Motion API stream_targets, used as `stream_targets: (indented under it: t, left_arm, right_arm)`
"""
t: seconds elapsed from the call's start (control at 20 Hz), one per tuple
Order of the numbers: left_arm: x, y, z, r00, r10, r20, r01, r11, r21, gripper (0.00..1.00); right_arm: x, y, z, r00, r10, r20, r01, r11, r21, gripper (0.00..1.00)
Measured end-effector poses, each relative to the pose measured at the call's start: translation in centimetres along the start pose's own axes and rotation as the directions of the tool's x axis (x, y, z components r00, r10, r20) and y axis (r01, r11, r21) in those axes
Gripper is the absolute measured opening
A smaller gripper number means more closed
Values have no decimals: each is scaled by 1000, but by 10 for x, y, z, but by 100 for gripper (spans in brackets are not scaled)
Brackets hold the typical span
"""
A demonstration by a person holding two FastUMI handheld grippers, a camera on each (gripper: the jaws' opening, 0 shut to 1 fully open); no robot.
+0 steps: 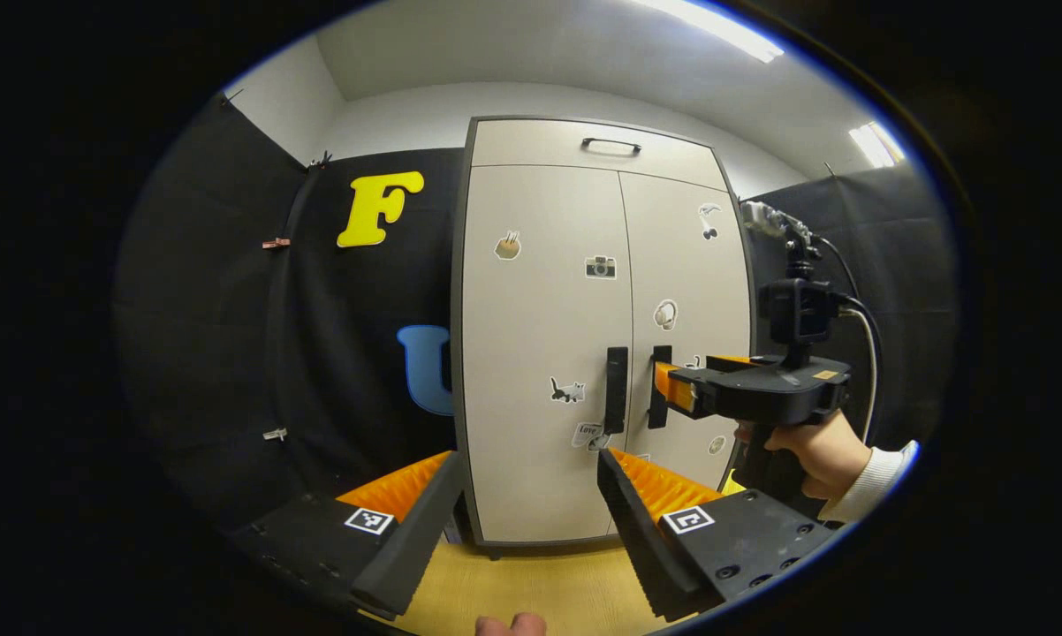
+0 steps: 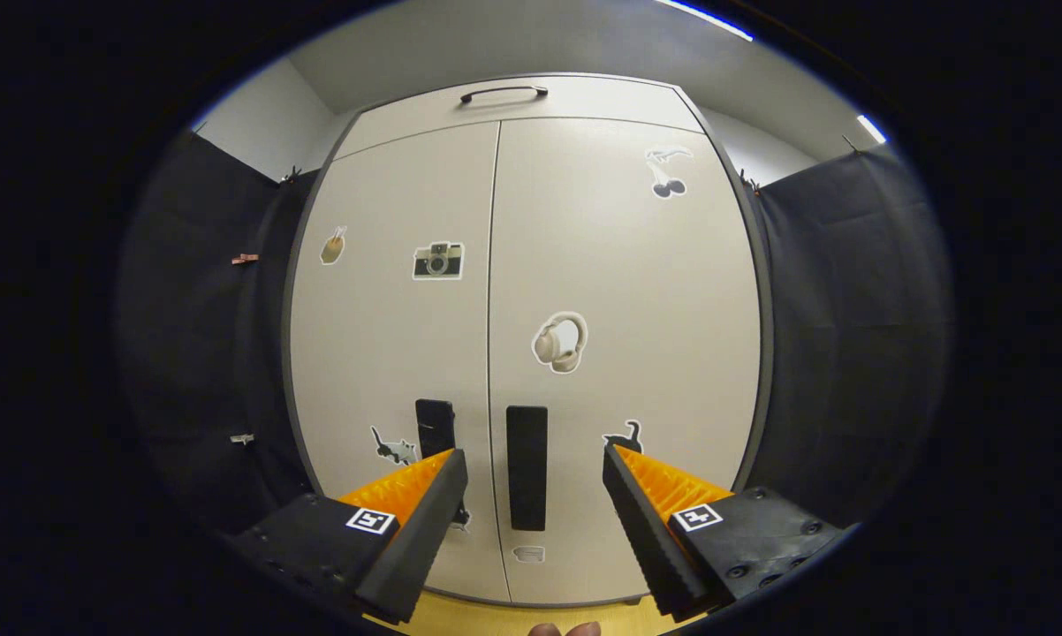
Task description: Open the right door of the double-door shoe cabinet with the right hand, and open the left door with the left hand.
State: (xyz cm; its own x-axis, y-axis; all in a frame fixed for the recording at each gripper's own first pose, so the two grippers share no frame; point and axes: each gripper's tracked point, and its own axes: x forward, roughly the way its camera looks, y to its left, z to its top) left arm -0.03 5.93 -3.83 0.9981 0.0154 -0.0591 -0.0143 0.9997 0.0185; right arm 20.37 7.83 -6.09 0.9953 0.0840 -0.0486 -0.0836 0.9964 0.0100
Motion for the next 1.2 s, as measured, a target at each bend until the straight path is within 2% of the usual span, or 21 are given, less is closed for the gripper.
stream_targets:
  t: [0.45, 0.5, 0.55, 0.6, 0.7, 0.8, 0.85, 0.9, 1.0, 1.05, 1.2]
  left_arm:
    - [3, 20, -14, 1000, 11, -21, -12, 1000, -16, 95]
    - [3, 21, -15, 1000, 11, -24, -11, 1000, -17, 95]
    - [3, 22, -17, 1000, 12, -26, -12, 1000, -15, 95]
    - [3, 23, -18, 1000, 13, -27, -13, 1000, -14, 95]
    - [2, 25, -20, 1000, 13, -28, -14, 1000, -19, 95]
    - [1, 25, -21, 999, 14, -31, -15, 1000, -26, 95]
    - [0, 26, -22, 999, 17, -30, -18, 999, -29, 95]
    - [-1, 27, -23, 999, 20, -30, -21, 999, -32, 95]
    - [-3, 29, -22, 999, 27, -28, -28, 999, -41, 95]
    - [-5, 31, -25, 999, 33, -28, -34, 998, -46, 95]
    - [-10, 38, -28, 998, 50, -32, -52, 997, -61, 95]
  right_arm:
    - [54, 2, -44, 996, -28, -81, 26, 999, -20, 97]
    - [59, 2, -46, 996, -29, -88, 28, 999, -15, 93]
    - [61, 0, -48, 994, -44, -96, 43, 999, -10, 84]
    - [61, -3, -46, 995, -64, -83, 63, 998, -12, 79]
    - [63, -2, -48, 995, -60, -85, 60, 998, 0, 59]
    - [58, 4, -53, 992, -56, -116, 58, 998, 14, 54]
    - [60, 4, -52, 992, -69, -105, 71, 997, 13, 41]
    - [61, 4, -53, 990, -81, -115, 82, 997, 2, 36]
    - [62, 3, -53, 990, -97, -99, 95, 995, -31, 35]
    - [62, 3, -51, 991, -103, -91, 101, 995, -25, 30]
    - [57, 2, -51, 991, -95, -96, 93, 995, -25, 30]
